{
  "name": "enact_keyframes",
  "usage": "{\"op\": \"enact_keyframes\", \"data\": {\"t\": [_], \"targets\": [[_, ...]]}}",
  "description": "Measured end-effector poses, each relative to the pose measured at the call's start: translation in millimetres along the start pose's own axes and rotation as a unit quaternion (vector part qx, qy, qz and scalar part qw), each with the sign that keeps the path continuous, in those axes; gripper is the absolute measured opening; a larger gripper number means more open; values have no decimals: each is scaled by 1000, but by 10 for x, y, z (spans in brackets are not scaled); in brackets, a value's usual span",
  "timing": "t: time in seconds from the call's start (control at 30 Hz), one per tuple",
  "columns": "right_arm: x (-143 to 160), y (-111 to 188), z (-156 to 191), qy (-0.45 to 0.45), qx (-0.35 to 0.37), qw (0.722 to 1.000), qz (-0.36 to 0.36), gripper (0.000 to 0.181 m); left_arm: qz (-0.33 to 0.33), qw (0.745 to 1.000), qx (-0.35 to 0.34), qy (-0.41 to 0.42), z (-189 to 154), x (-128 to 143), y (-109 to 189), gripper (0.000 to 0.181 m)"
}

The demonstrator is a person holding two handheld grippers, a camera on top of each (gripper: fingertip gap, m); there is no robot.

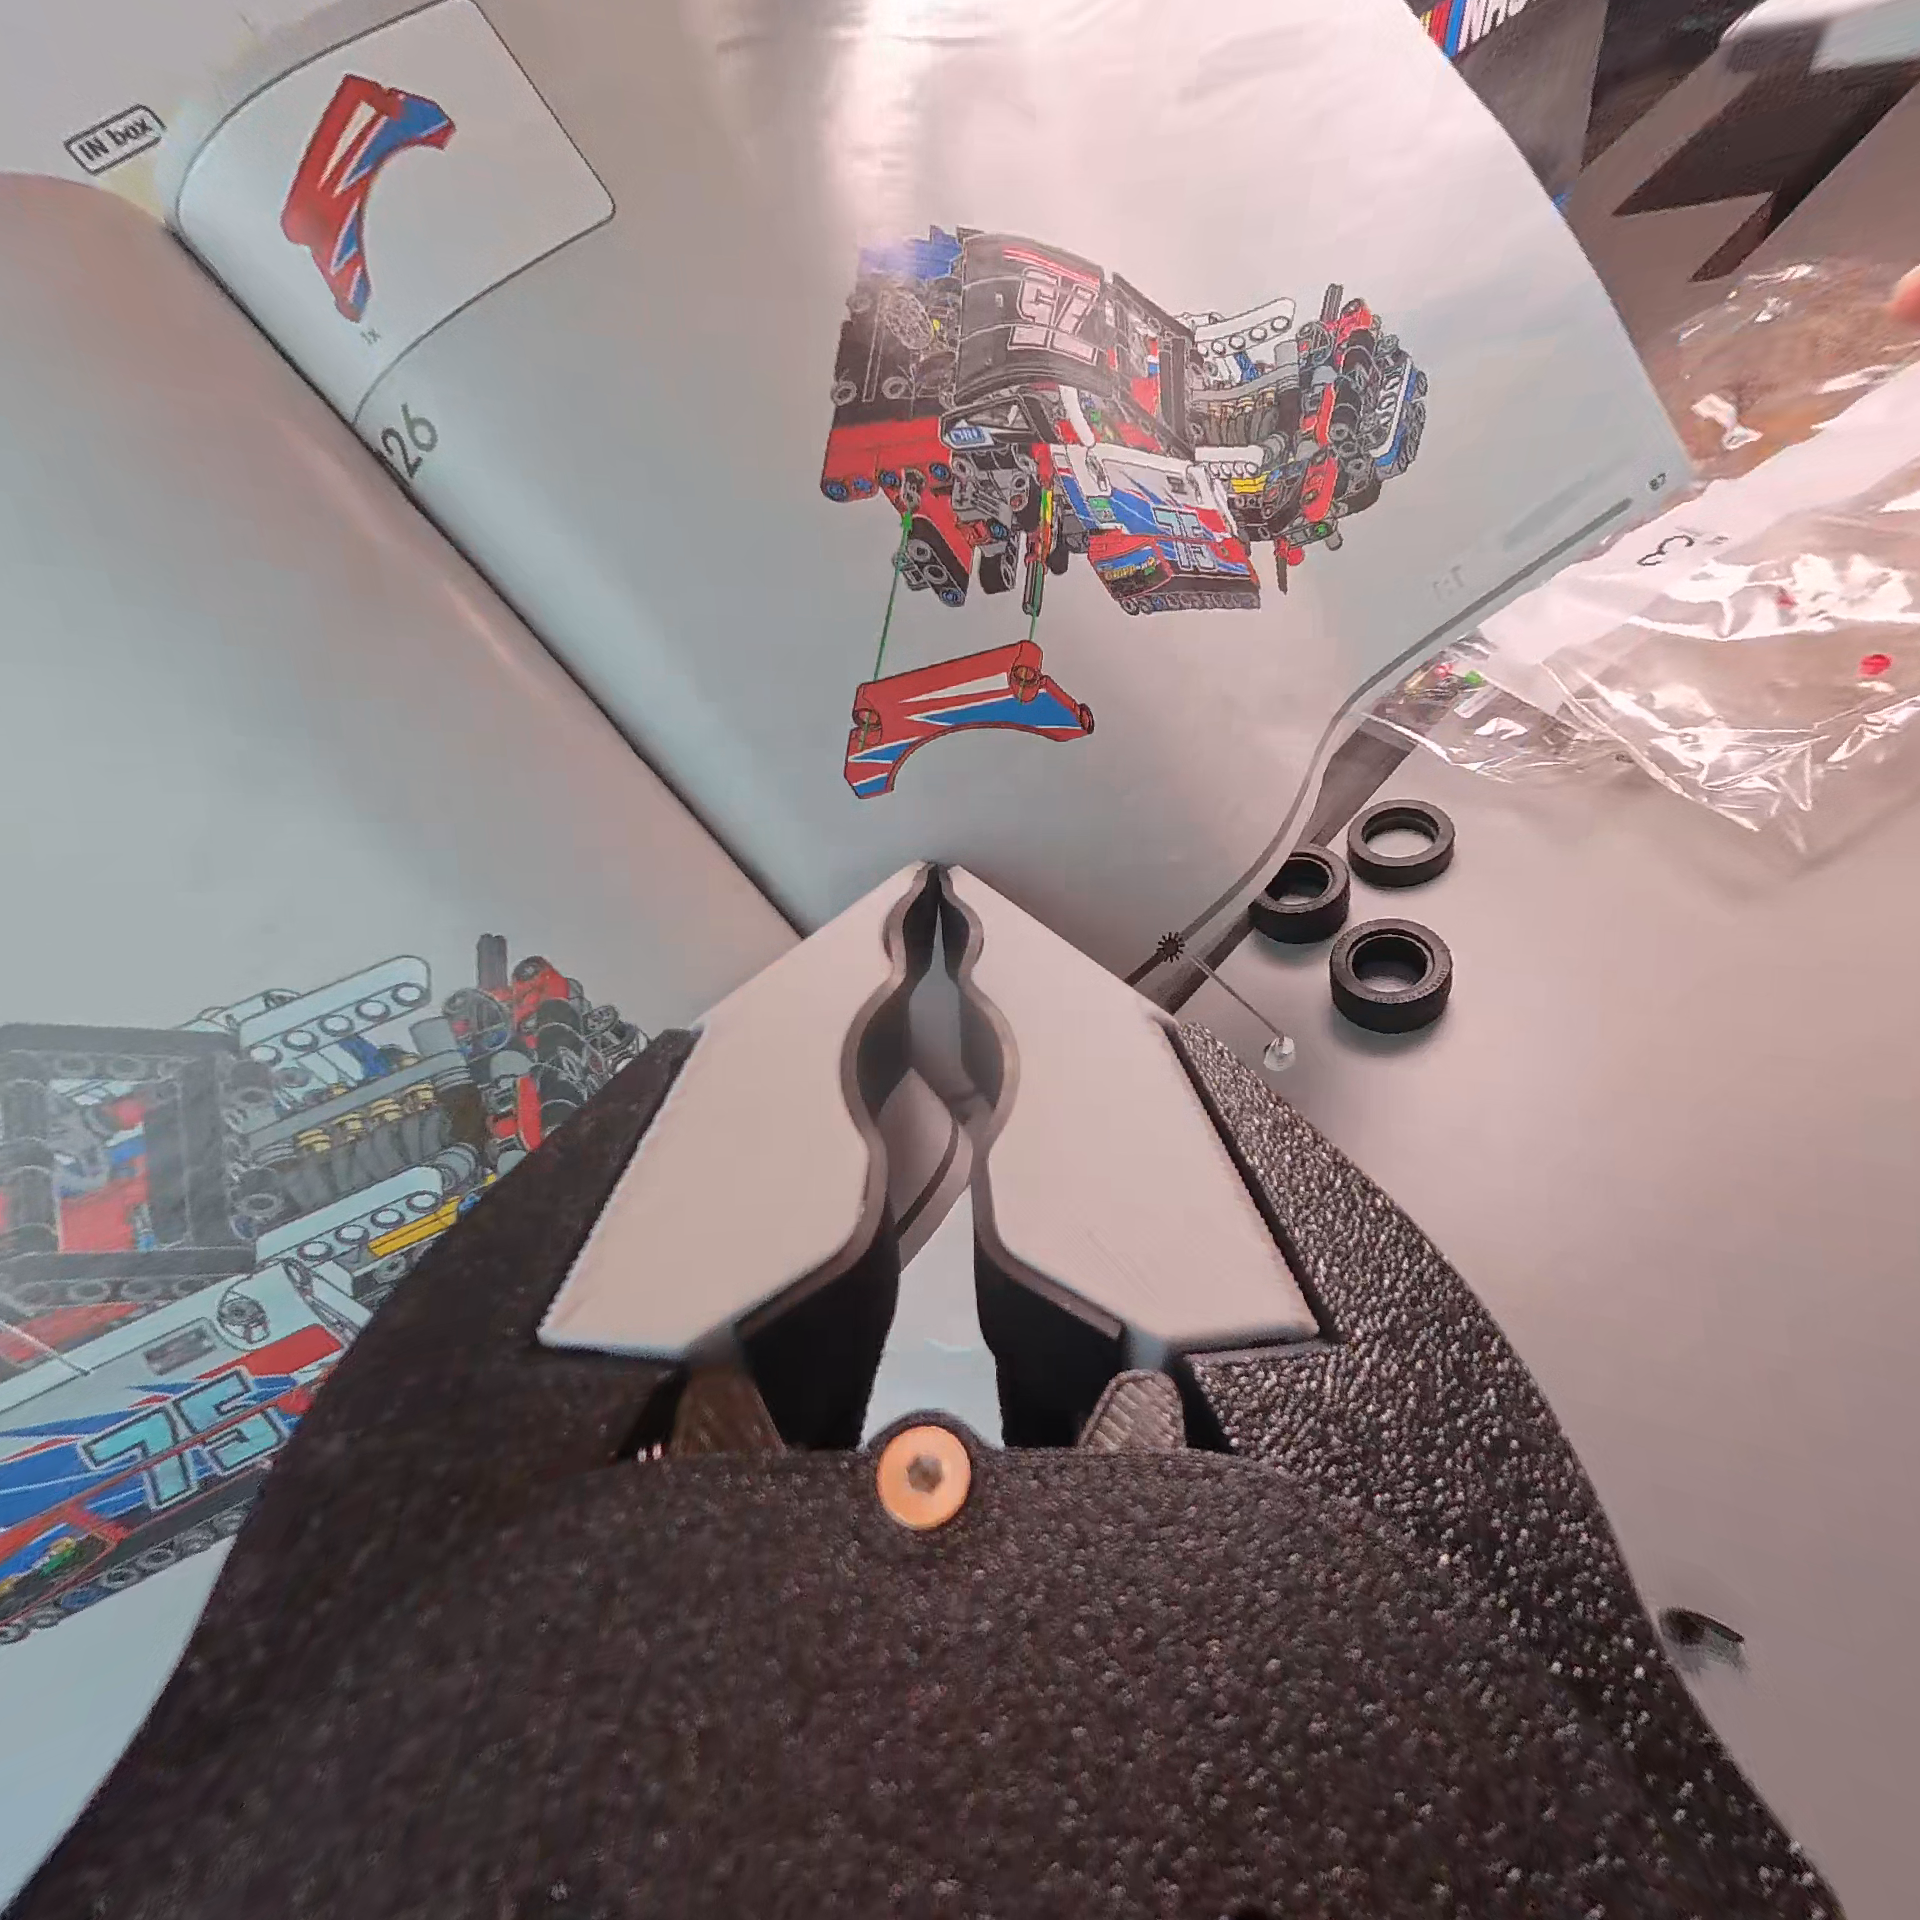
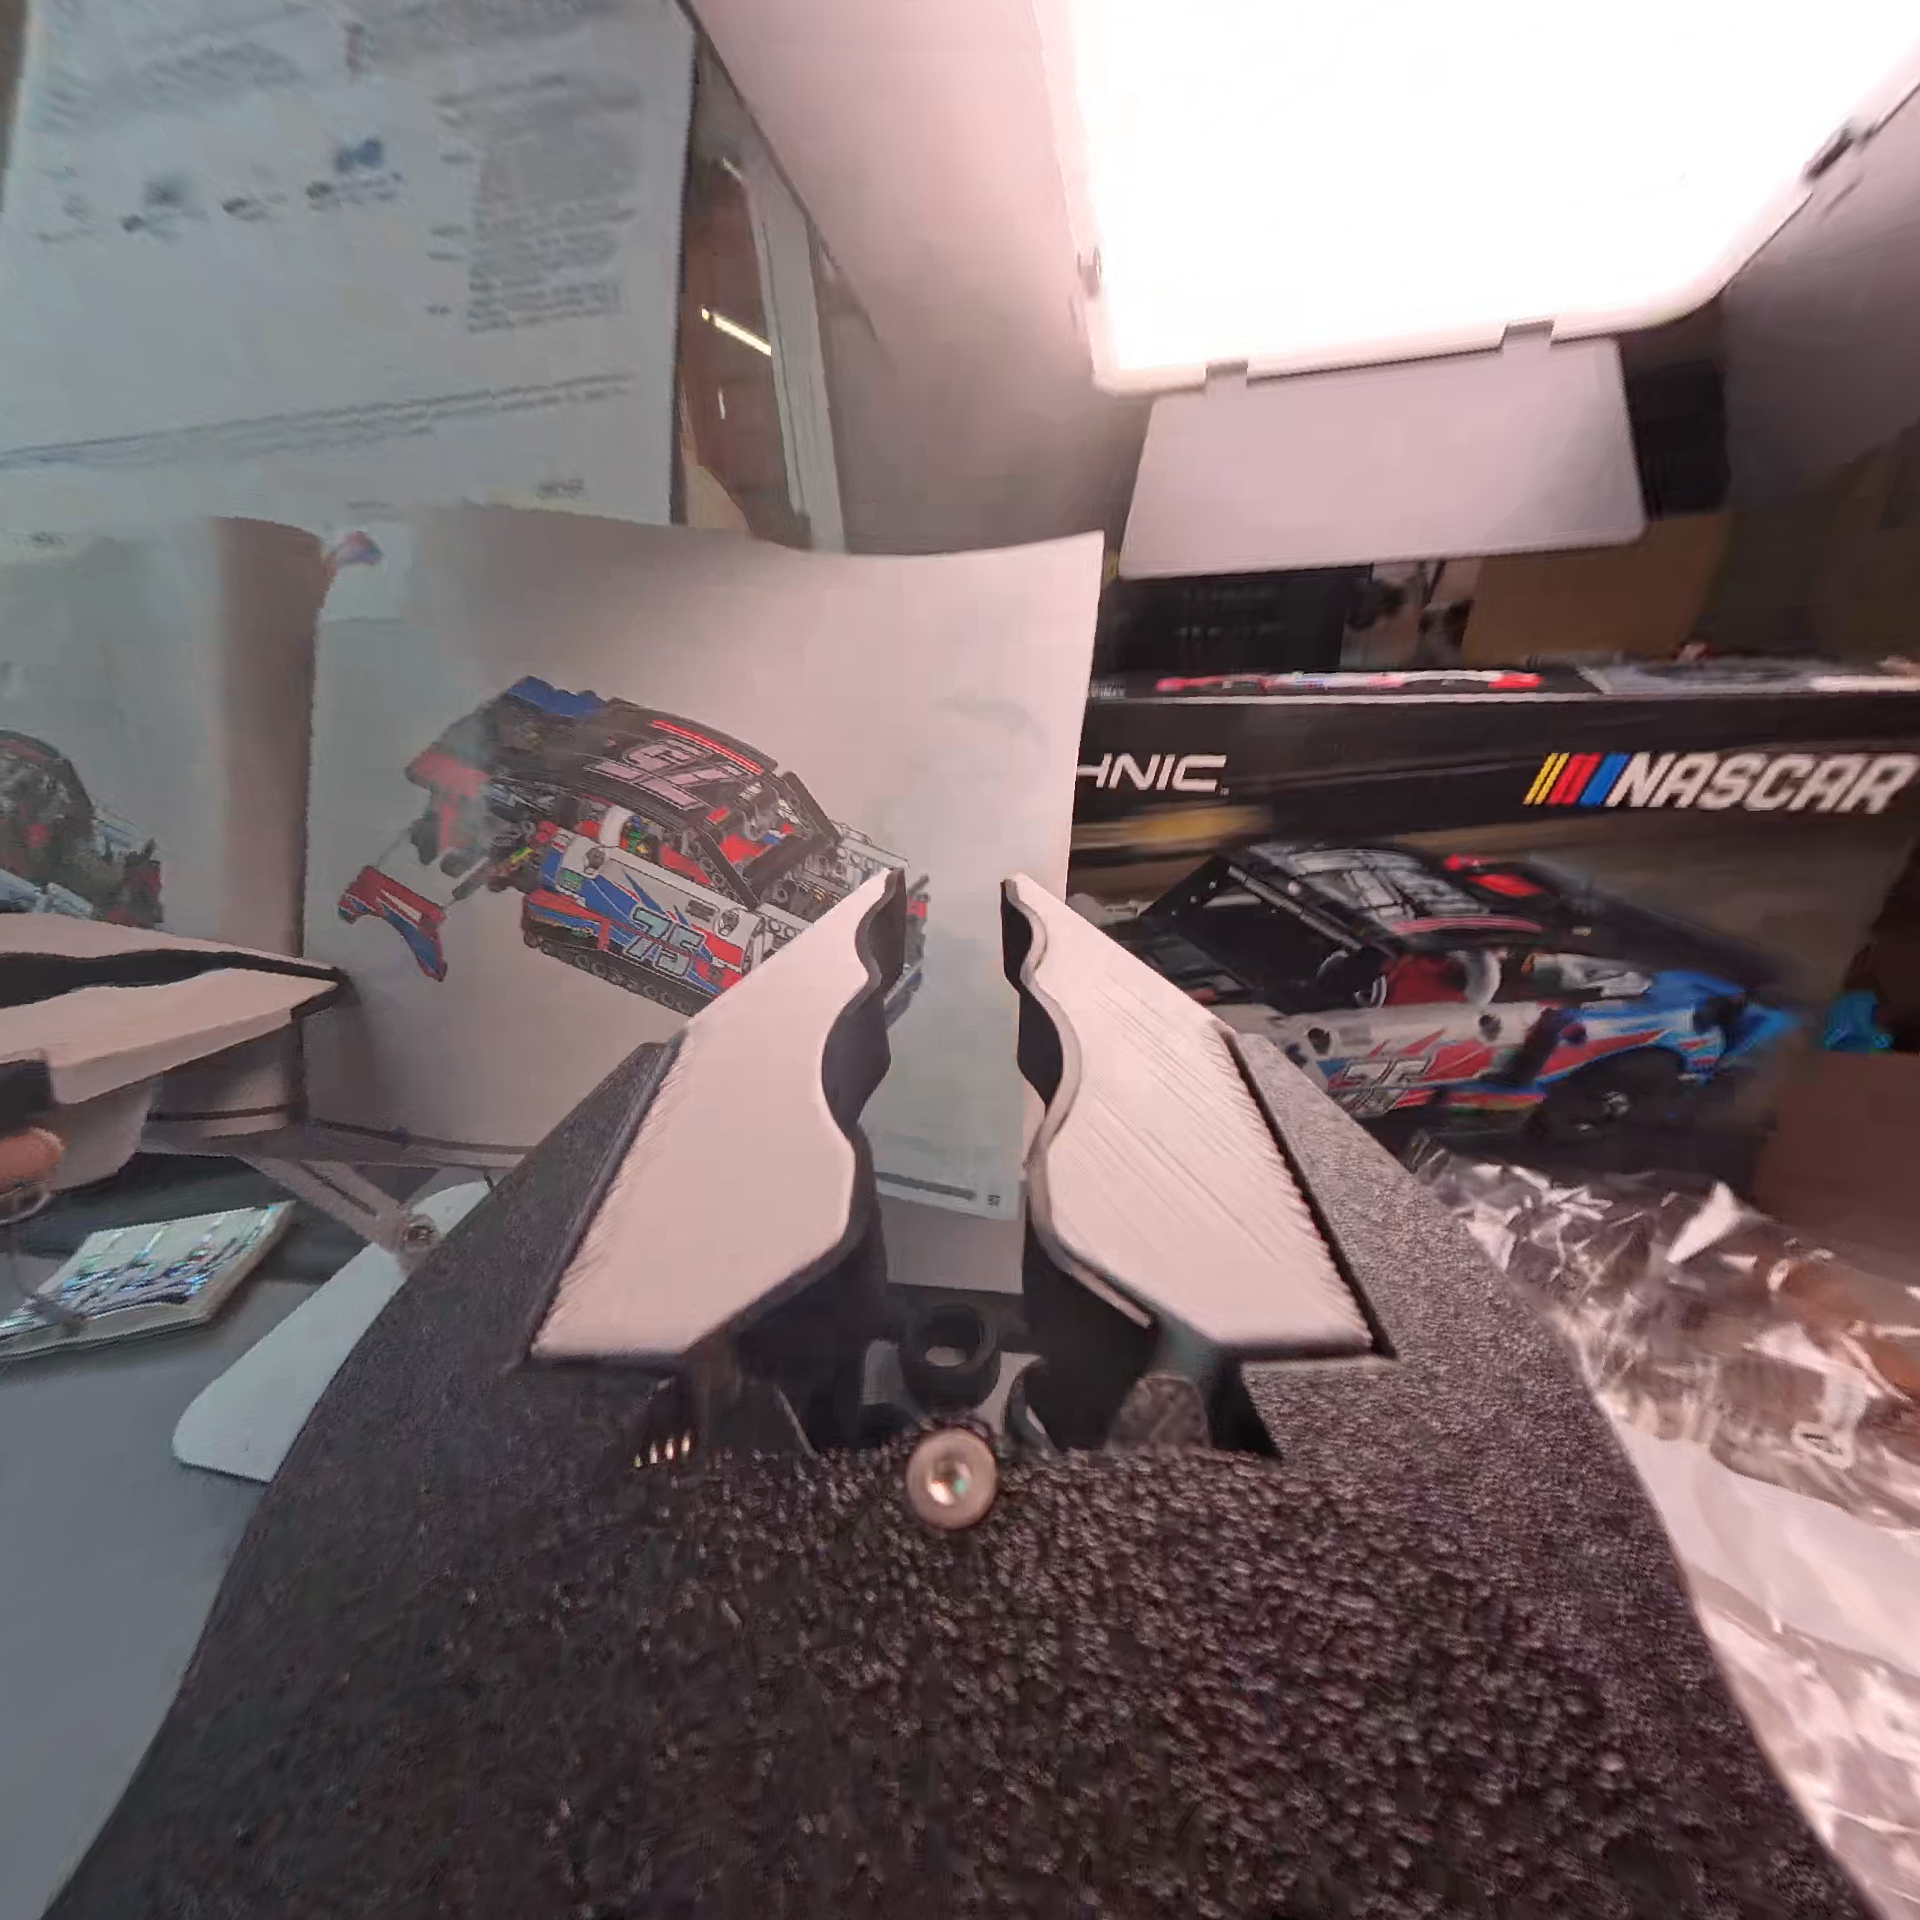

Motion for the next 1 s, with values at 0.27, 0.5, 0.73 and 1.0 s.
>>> {"op": "enact_keyframes", "data": {"t": [0.27,0.5,0.73,1.0], "targets": [[614,-43,1023,84,-207,968,118,5,1,1000,-19,-24,-4,2,-30,0],[1298,-495,1114,199,-139,947,211,46,14,994,-66,-83,-63,-5,-119,0],[1013,-401,984,494,-54,857,141,1,31,990,-81,-115,-98,-21,-167,0],[767,-433,1029,775,-61,621,102,1,53,989,-88,-103,-109,-58,-222,0]]}}
Point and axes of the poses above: each gripper's, where its closed fingertips meet, y back along the fingers, x out of its underside, z = x × y across the jaws, the point moved 9 cm from there along y, back along the fingers, and after that the axes turned 2 degrees about -x, right-handed, at the moved point
